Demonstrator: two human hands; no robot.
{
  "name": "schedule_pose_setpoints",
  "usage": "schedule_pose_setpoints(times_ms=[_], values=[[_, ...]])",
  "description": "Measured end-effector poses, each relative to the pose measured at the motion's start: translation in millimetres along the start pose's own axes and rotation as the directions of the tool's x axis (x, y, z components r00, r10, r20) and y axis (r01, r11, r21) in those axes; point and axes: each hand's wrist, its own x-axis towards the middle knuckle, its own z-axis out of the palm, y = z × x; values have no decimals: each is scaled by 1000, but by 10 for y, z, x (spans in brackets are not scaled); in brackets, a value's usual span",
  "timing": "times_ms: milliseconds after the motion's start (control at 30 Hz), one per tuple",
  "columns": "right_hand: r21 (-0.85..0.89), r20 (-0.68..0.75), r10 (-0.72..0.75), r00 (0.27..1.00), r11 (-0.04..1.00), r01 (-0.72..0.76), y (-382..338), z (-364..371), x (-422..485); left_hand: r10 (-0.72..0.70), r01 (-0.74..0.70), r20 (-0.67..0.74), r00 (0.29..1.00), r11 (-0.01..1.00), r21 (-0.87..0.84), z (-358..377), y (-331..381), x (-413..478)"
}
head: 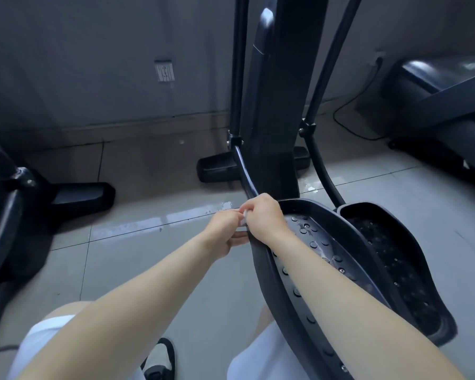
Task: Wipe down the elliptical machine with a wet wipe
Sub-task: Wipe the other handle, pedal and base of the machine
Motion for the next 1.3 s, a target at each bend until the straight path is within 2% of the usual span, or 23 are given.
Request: schedule_pose_setpoints(times_ms=[67,233,333,633,700,800,867,1033,1300], values=[[28,-24,13,1000,1000,-12,14,27,21,-5,5,-17,1000,1000,-20,27,23,1],[-35,-61,20,998,999,-22,-81,-1,122,-32,30,-28,999,998,-58,13,85,77],[3,-75,33,997,999,-33,-98,16,227,-51,50,-21,998,997,-52,-35,146,141],[84,-119,98,988,993,-88,-135,86,643,-14,20,40,999,988,-151,-54,212,348],[89,-125,95,988,992,-84,-165,56,652,-17,25,69,997,992,-121,-65,145,313],[64,-96,64,993,996,-58,-211,17,593,-130,125,183,974,991,40,-95,115,191],[25,-71,35,997,999,-33,-237,-2,527,-141,141,203,969,990,16,-98,125,204],[-32,-47,-30,998,999,29,-244,-9,408,-125,136,120,985,987,-84,-42,184,348],[-86,-77,-89,993,993,83,-221,-45,306,-188,202,144,971,976,-85,-121,375,419]])
